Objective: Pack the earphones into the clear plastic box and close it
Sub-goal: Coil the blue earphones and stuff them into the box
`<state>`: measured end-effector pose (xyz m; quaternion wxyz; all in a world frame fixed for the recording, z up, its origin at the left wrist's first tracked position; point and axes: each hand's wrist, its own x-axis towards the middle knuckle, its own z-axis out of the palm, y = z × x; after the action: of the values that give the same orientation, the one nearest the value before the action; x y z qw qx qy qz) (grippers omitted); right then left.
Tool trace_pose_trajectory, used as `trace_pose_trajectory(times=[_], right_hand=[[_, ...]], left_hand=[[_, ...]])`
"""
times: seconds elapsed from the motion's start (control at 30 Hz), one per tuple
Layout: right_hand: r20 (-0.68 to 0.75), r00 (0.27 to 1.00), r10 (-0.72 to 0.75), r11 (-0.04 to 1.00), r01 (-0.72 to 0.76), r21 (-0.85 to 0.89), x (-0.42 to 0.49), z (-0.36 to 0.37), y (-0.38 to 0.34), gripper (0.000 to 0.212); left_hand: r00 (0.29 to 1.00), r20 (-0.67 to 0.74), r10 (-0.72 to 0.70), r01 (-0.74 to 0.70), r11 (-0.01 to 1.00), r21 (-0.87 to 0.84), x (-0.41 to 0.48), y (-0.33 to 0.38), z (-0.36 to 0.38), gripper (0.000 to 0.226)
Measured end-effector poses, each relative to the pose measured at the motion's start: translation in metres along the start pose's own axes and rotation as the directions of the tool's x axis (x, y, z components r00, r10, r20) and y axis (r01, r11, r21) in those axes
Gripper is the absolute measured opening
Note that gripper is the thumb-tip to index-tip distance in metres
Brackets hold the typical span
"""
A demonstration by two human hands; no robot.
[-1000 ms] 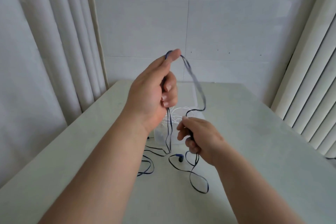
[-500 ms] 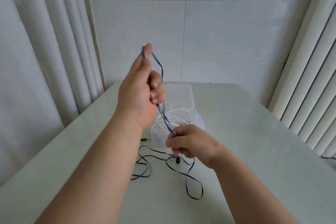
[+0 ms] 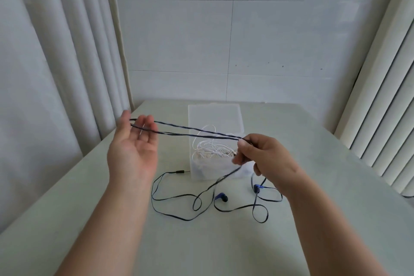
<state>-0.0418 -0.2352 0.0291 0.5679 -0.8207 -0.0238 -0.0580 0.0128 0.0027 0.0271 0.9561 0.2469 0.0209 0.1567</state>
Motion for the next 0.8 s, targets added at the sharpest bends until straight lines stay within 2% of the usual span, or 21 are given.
trace_pose_trajectory(times=[0.13, 0.23, 0.37, 0.47, 0.57, 0.63, 0.7, 0.77, 0.8], right_hand=[[-0.101, 0.994, 0.035, 0.998, -0.040, -0.055, 0.003, 0.001, 0.006, 0.018], [-0.148, 0.989, 0.031, 0.996, -0.043, -0.082, 0.006, -0.005, 0.009, 0.003], [-0.210, 0.977, 0.046, 0.977, -0.089, -0.196, 0.009, -0.010, 0.011, 0.010], [-0.251, 0.967, 0.038, 0.966, -0.099, -0.237, 0.009, -0.010, 0.011, 0.030], [-0.258, 0.966, 0.024, 0.997, -0.043, -0.067, 0.010, -0.008, 0.009, 0.036], [-0.210, 0.977, 0.041, 0.987, -0.007, 0.161, 0.008, -0.008, 0.006, 0.033], [-0.117, 0.992, 0.046, 0.935, -0.002, 0.356, 0.006, -0.011, 0.002, 0.028], [-0.043, 0.998, 0.039, 0.897, -0.016, 0.442, 0.004, -0.011, -0.001, 0.024], [-0.027, 0.999, 0.033, 0.894, -0.017, 0.448, 0.004, -0.010, -0.001, 0.025]], left_hand=[[1.000, -0.007, -0.014, 0.014, 0.999, 0.048, 0.001, -0.007, -0.010, 0.025], [1.000, 0.002, -0.013, 0.012, 0.995, 0.099, 0.001, -0.007, -0.013, 0.026], [1.000, -0.014, 0.019, -0.017, 0.990, 0.138, 0.001, -0.006, -0.018, 0.032], [0.998, -0.029, 0.055, -0.049, 0.980, 0.195, 0.000, -0.007, -0.019, 0.028], [0.994, -0.064, 0.092, -0.063, 0.931, 0.360, 0.000, -0.009, -0.018, 0.005], [0.980, -0.105, 0.168, -0.086, 0.837, 0.540, 0.001, -0.012, -0.019, 0.014], [0.961, -0.141, 0.238, -0.077, 0.719, 0.691, 0.003, -0.016, -0.023, 0.018], [0.931, -0.215, 0.296, -0.008, 0.604, 0.797, 0.002, -0.019, -0.024, 0.021], [0.909, -0.279, 0.310, 0.051, 0.581, 0.813, 0.001, -0.020, -0.023, 0.026]])
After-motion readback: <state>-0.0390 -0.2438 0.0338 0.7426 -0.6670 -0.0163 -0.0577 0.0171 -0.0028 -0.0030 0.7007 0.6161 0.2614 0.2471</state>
